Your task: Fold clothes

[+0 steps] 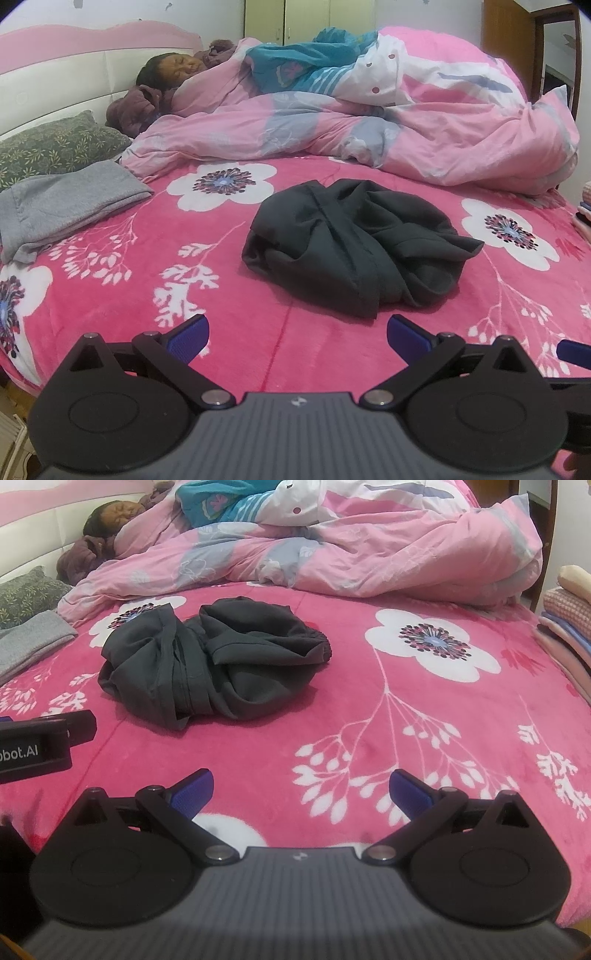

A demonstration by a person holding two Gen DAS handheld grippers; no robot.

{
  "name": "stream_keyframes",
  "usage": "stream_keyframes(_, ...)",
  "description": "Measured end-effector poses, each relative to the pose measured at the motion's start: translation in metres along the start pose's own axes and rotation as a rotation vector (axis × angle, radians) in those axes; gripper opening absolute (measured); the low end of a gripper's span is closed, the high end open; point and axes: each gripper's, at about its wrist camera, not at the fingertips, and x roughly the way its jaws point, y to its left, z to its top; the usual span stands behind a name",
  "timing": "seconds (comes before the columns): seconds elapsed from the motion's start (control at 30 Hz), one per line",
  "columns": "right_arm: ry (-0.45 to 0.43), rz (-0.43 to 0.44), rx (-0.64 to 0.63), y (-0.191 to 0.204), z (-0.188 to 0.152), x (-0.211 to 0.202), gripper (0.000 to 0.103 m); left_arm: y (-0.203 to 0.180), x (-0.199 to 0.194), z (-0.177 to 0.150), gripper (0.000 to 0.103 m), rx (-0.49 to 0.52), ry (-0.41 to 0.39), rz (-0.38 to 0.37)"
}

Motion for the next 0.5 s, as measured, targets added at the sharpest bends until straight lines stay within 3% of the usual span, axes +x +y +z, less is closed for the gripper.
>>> stream_keyframes(0.5,0.011,0.011,0.007,-0.004,0.005,0.017,0.102,0.002,0.018,0.01,0.103,0.004,-0.013,0.002)
